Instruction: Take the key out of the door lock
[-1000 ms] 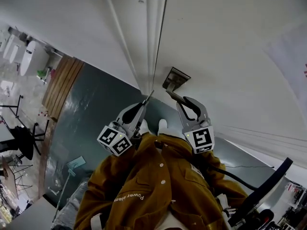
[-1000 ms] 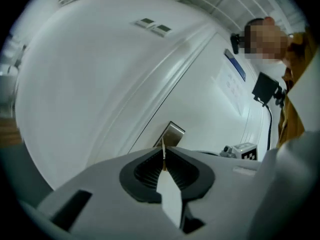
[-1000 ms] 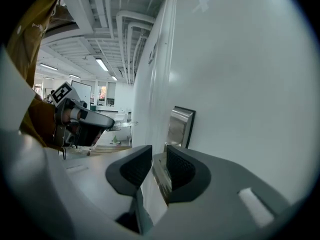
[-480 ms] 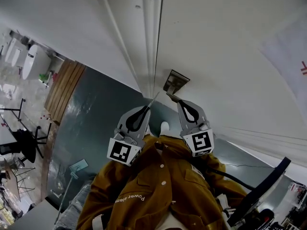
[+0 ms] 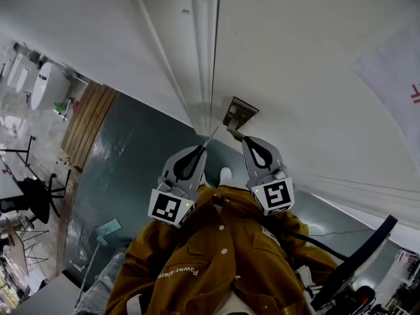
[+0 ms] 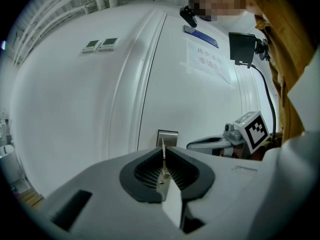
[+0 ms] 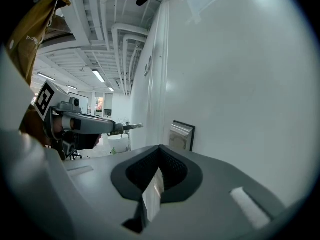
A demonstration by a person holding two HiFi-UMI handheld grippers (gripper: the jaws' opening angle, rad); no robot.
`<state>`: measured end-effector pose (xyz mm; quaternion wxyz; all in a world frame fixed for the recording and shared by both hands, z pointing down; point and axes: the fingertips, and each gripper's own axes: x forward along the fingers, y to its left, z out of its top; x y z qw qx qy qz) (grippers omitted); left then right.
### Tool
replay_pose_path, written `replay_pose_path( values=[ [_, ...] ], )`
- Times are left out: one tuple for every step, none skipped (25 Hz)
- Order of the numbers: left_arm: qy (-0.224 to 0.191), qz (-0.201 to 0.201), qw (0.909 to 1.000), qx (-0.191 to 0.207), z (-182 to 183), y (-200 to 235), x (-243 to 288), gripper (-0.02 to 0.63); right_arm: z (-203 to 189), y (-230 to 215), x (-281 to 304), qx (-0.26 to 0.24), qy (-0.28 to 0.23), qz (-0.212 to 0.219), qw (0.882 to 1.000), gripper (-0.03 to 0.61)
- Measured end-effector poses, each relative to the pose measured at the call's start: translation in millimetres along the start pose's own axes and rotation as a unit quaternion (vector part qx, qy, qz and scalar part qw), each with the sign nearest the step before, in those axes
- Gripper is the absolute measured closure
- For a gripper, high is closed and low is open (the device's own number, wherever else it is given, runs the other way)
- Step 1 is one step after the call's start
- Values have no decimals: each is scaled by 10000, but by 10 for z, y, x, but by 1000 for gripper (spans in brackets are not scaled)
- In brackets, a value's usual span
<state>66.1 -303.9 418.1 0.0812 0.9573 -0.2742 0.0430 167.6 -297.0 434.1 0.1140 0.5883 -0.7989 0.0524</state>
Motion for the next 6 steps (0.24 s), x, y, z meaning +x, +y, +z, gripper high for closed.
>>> replay_pose_path(
  values=[
    [25, 4, 10000, -5, -8, -2, 10, 592, -10, -5, 6, -2, 4, 2, 10000, 574],
    [44, 9, 10000, -9, -17, -3, 16, 592, -14, -8, 10, 0, -1, 1, 10000, 574],
    [49, 10, 10000, -11, -26, -5, 18, 592, -7, -7, 15, -3, -27, 7, 10000, 574],
    [46, 8, 10000, -16, -34, -8, 19, 592, 11, -3, 21, -16, -73, 20, 10000, 574],
    [41, 5, 10000, -21, -41, -10, 19, 592, 35, 2, 27, -38, -134, 35, 9999, 574],
    [37, 2, 10000, -27, -48, -13, 19, 592, 62, 7, 33, -66, -206, 52, 9998, 574]
  ],
)
